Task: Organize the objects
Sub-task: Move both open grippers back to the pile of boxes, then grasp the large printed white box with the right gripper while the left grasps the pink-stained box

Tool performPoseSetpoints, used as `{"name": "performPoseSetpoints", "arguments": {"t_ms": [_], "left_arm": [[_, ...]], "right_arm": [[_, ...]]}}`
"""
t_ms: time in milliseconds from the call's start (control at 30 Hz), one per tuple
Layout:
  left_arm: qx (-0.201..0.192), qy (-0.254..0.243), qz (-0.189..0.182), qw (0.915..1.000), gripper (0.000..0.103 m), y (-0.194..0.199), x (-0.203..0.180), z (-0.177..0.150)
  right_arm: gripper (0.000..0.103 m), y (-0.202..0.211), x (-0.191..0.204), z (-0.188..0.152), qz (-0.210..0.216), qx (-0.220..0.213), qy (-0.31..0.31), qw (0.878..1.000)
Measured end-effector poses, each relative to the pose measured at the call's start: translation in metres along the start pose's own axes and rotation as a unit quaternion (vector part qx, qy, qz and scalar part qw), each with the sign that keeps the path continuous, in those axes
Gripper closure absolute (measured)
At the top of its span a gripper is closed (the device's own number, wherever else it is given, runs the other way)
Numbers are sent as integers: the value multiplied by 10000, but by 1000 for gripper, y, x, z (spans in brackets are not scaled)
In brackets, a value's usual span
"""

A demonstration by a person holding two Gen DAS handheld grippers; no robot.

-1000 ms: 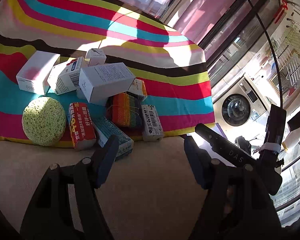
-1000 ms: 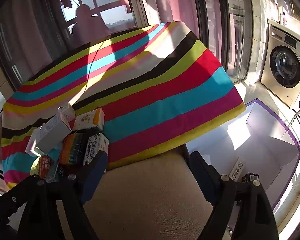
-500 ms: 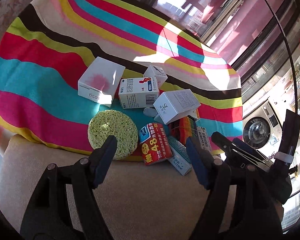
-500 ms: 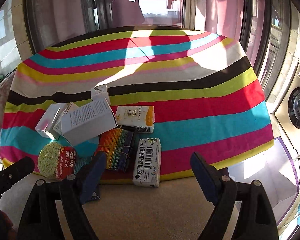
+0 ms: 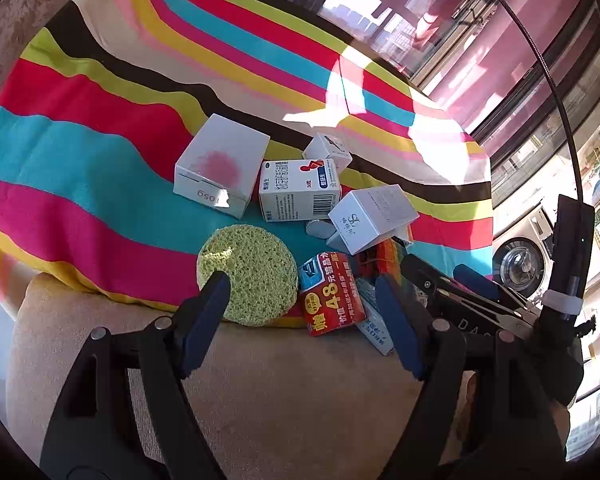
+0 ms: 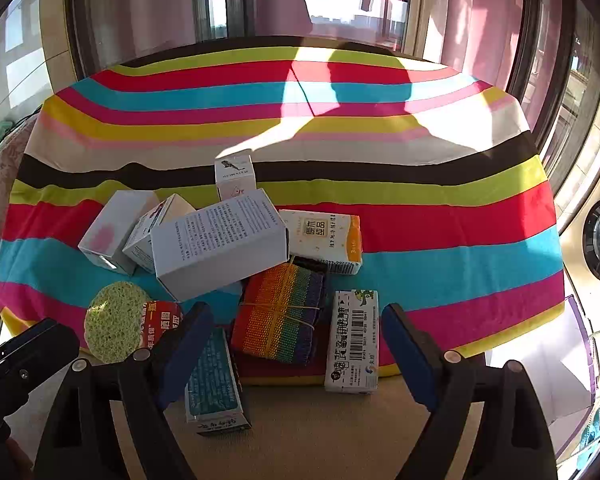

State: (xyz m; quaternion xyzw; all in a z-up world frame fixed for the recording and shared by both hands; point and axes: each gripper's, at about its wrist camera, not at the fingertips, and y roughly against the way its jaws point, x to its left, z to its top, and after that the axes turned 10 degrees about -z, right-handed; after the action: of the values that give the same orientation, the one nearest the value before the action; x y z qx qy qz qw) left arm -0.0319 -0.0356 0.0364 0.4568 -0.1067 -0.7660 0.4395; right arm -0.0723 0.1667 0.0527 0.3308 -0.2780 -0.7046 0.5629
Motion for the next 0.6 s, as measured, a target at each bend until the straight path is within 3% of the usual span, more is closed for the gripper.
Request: {"name": "performPoseSetpoints", "arguments": {"t_ms": [267, 600], "left_arm": [[43, 21, -7, 10000, 24, -1, 2, 0], [-88, -80, 178, 9998, 21, 3, 8, 8]], "right_arm": [[14, -4, 6, 4, 86, 56, 23, 9999], [14, -1, 9, 11, 766, -226, 366, 9961]]}}
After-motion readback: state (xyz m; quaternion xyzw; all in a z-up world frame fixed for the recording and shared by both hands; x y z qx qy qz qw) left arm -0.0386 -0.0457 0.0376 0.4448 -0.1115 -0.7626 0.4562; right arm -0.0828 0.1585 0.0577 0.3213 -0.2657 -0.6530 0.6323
